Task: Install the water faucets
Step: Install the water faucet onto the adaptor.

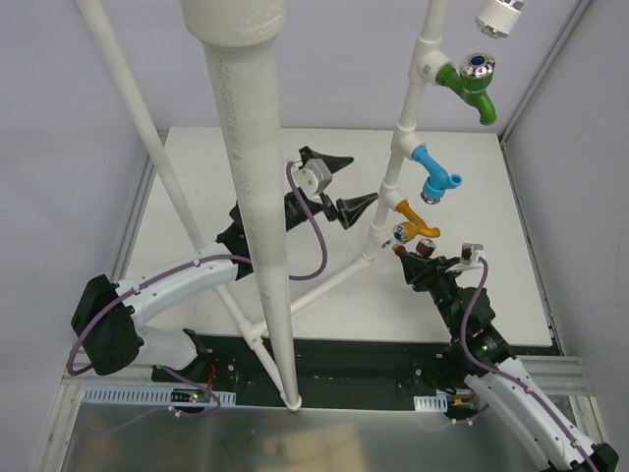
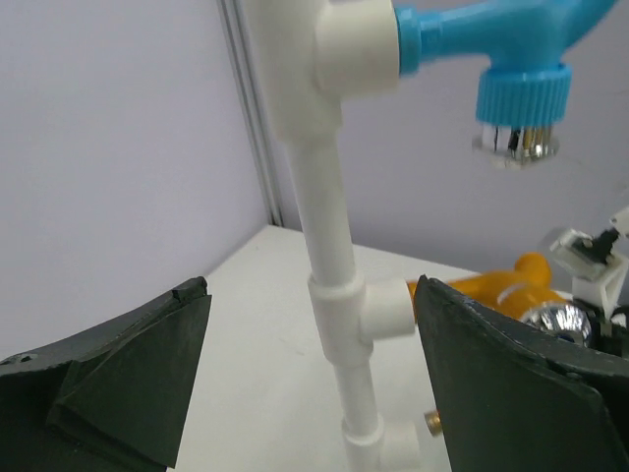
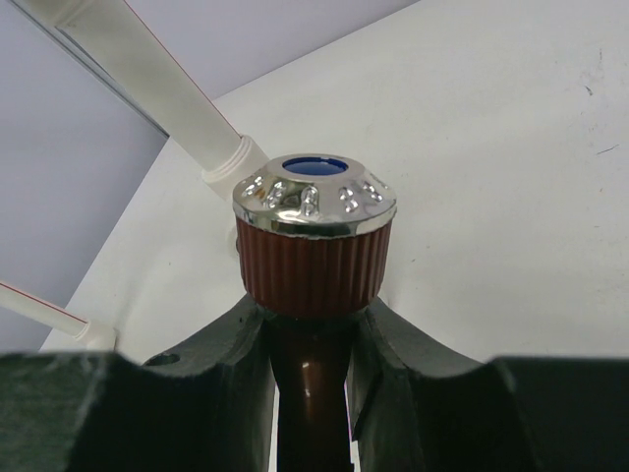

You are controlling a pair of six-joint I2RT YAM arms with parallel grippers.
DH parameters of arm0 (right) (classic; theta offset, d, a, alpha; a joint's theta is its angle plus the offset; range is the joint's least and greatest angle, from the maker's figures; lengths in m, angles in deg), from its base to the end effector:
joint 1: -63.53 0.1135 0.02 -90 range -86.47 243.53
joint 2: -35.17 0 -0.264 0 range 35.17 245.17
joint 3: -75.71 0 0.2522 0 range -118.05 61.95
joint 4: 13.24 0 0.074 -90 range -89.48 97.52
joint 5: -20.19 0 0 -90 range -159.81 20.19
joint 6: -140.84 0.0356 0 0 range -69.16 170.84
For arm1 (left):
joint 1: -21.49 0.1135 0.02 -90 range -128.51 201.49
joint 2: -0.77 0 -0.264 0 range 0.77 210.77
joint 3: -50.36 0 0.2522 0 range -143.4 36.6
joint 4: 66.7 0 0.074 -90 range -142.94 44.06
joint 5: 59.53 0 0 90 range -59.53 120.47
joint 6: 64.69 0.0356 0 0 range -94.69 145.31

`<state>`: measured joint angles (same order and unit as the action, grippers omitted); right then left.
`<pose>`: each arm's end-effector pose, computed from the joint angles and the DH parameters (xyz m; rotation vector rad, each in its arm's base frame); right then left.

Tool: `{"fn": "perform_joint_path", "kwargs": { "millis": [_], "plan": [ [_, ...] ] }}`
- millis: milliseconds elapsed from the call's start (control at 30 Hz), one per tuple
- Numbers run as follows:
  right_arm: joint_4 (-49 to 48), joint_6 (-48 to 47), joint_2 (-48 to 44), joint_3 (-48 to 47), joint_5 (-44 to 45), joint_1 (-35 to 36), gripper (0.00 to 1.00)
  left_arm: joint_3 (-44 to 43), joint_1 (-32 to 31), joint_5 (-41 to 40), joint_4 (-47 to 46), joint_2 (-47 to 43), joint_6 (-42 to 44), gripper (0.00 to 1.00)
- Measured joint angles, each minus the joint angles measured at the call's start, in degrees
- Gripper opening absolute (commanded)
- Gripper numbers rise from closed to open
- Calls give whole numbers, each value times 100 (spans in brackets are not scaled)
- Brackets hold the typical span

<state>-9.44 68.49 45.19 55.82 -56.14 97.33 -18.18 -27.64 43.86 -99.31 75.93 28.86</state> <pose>0.1015 0.0578 0.2141 -0.0126 1.4922 0.5542 0.1904 -0.2327 0.3872 0.7033 0.9341 -0.8366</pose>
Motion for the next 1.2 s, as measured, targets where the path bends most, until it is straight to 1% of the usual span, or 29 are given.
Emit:
{"fn": "perform_joint_path", "kwargs": {
  "millis": [133, 333, 533, 700, 800, 867, 967, 1067, 1100, 1133, 1200],
  "plan": [
    [0, 9, 0, 0, 2, 4, 0, -763, 11, 4, 330, 214, 264, 88],
    [61, 42, -35, 0, 2, 7, 0, -1591, 11, 260, 562, 1145, 444, 88],
    [90, 96, -138, 0, 4, 11, 0, -2256, 11, 468, 704, 2116, 385, 88],
    [232, 122, -221, -2, 13, 11, 0, -2824, 11, 601, 688, 2516, 107, 83],
    [352, 133, -297, -2, 31, 11, 0, -3084, 11, 627, 654, 2597, -61, 71],
    [413, 138, -345, -2, 46, 11, 0, -3158, 13, 651, 632, 2597, -140, 59],
    [435, 138, -372, -2, 66, 11, 0, -3180, 13, 719, 640, 2597, -210, 37],
    [433, 138, -348, -2, 74, 11, 0, -3167, 4, 785, 682, 2597, -341, 11],
    [420, 131, -308, -2, 76, 11, 0, -3150, -9, 754, 695, 2594, -636, 3],
    [398, 109, -240, -4, 72, 11, 0, -3147, -7, 745, 691, 2594, -833, 0],
    [332, 44, -72, -4, 63, 11, 0, -3104, -2, 752, 675, 2562, -852, 0]
  ]
}}
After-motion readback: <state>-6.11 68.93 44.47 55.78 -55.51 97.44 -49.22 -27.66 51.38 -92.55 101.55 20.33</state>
